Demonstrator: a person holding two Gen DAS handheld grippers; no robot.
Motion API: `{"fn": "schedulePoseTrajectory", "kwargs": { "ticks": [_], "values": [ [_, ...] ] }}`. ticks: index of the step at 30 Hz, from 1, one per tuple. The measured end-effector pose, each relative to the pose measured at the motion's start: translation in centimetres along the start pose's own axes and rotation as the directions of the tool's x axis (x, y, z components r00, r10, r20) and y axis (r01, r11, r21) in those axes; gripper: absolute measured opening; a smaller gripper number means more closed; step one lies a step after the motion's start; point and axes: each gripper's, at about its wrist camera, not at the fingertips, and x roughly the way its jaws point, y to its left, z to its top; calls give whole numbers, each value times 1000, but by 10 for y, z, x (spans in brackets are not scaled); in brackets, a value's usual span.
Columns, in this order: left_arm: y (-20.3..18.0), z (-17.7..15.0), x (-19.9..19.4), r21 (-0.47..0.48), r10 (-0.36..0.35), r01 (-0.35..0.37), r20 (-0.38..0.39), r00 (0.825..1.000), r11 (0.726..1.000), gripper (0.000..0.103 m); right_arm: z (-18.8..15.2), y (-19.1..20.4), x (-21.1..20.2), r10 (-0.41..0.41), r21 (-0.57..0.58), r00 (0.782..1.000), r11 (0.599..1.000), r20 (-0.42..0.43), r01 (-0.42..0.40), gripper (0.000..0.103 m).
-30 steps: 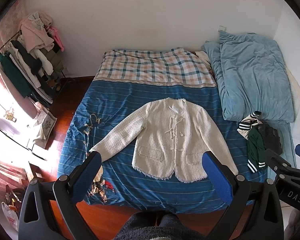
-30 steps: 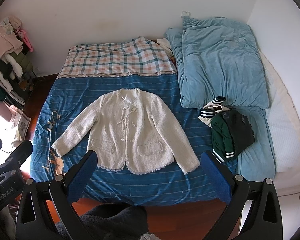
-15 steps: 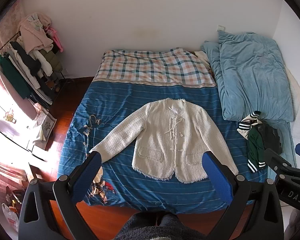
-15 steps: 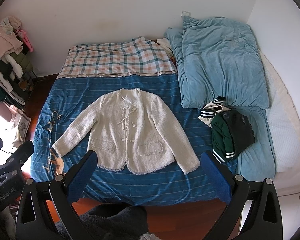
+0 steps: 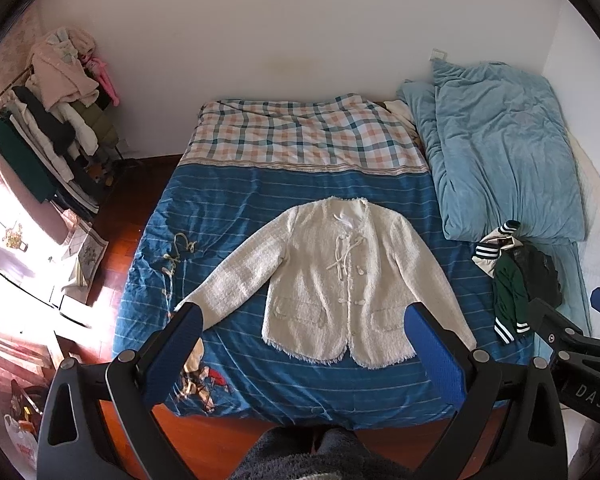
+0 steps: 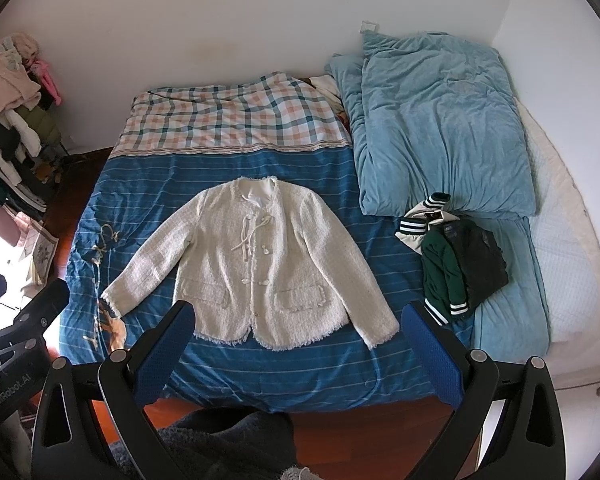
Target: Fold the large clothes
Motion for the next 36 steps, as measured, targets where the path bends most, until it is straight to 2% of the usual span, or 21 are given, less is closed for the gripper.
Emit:
{"fn": "schedulePoseTrajectory", "kwargs": {
  "ticks": [3,5,7,9,12,17,21,25,28,30,33,34,35,36],
  "values": [
    [0,5,19,16,25,-26,28,999,1000,103,1,-8,13,5,48,1000,999,-3,-4,103],
    [2,8,39,23,39,-40,41,998,999,103,1,-14,36,24,89,1000,996,0,-24,103],
    [3,9,59,32,59,-61,53,997,998,103,-2,-24,69,10,139,1000,990,-11,-8,103],
    [-1,10,96,39,70,-72,49,996,997,103,-8,-35,106,-3,203,999,979,-42,11,103],
    [-11,5,148,43,80,-80,1,997,996,103,-26,-69,175,-20,329,993,943,-113,57,103],
    [-38,-10,229,34,108,-106,-68,992,994,103,-68,-125,296,5,453,972,885,-235,105,99],
    [-68,-25,310,27,132,-130,-172,976,991,103,-114,-173,397,42,549,942,821,-332,157,99],
    [-87,-43,377,16,157,-158,-270,950,987,103,-169,-218,480,118,666,910,719,-397,197,99],
    [-105,-60,435,29,170,-169,-314,934,985,103,-204,-244,527,146,725,902,653,-406,221,99],
    [-112,-68,460,44,174,-169,-329,928,985,103,-225,-257,553,182,778,900,586,-397,225,99],
    [-129,-83,508,93,190,-167,-358,914,982,103,-261,-274,592,285,882,888,414,-360,224,99],
    [-135,-90,524,119,200,-167,-371,907,979,103,-276,-278,606,330,918,883,328,-335,225,99],
    [-137,-93,534,135,205,-166,-378,903,977,103,-285,-279,614,355,939,883,265,-306,219,99],
    [-140,-98,544,148,210,-164,-384,899,975,103,-297,-281,626,386,964,886,171,-258,206,99]
  ]
}}
